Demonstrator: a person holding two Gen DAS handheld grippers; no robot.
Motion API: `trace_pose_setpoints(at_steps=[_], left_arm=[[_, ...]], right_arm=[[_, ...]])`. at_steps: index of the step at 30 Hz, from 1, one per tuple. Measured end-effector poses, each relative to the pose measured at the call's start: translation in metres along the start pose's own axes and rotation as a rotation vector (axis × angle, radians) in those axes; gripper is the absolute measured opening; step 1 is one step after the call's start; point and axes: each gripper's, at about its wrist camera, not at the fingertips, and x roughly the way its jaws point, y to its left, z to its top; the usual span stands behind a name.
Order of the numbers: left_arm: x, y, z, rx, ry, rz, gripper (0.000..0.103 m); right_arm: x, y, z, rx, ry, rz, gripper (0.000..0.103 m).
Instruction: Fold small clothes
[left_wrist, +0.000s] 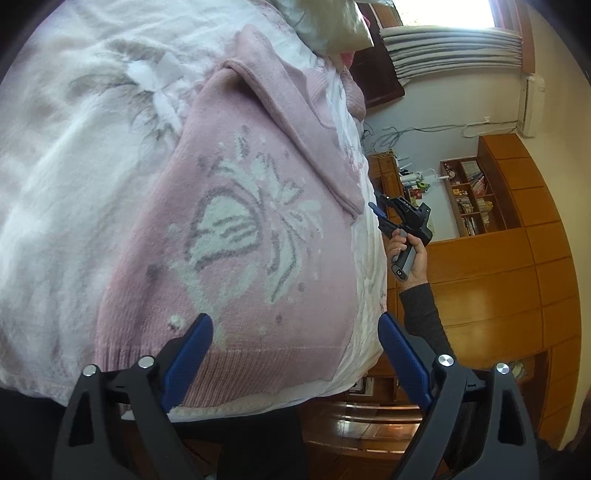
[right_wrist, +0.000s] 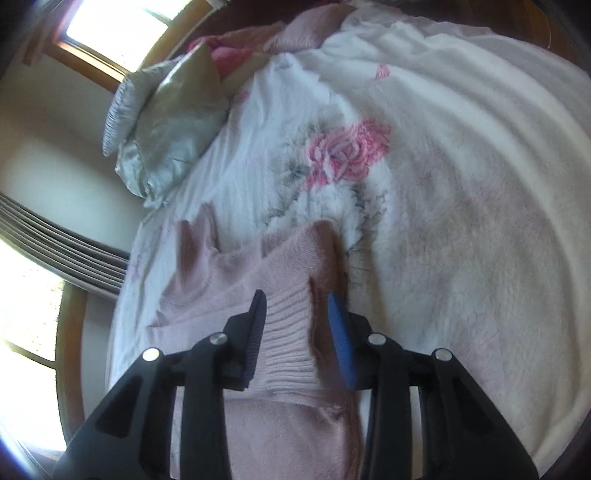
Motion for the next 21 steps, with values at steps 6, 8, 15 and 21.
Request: trace_pose_setpoints(at_steps=[6,8,15,21], left_arm=[[0.031,-0.040,0.126,0.167,-0.061,-0.032,0.092],[0.051,-0.036,0.175,0.158,-0.072,-0.024,0.092],[0.124,0.038,0.262,0.054,0.000,0.197,0.091],[0.119,0.048,0.256,0.080,0.019,0.167,0.086]], right_arm=[[0.024,0.024,-0.023,-0.104,0.126,0.028,0.033],[0.036,0.018,-0.028,-0.093,0.144,0.021,0.033],[0.056,-0.019,-0.032,-0.016,0.171,0.029,0.013],[0.044,-0.034,-0.032,0.012,0.143,0.052,0.009]])
